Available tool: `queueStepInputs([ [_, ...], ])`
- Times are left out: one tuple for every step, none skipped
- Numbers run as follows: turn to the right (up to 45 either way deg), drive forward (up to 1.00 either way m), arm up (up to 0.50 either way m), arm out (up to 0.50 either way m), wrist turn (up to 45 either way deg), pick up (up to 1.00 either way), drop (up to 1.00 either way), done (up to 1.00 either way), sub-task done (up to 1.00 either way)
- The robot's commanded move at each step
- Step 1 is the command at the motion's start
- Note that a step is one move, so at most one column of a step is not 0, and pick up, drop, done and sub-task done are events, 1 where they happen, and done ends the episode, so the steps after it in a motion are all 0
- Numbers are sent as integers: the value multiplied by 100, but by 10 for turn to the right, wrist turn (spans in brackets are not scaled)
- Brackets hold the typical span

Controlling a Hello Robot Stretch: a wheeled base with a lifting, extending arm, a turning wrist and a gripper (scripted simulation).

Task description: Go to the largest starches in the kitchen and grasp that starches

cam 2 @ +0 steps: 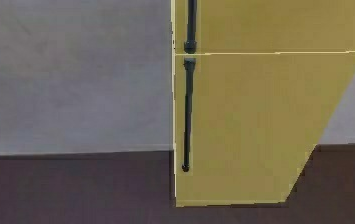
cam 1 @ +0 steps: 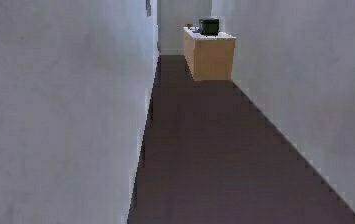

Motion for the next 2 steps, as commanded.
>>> queueStepInputs([
  [0,100,0,0,0,0,0,0,0],
  [0,100,0,0,0,0,0,0,0],
])
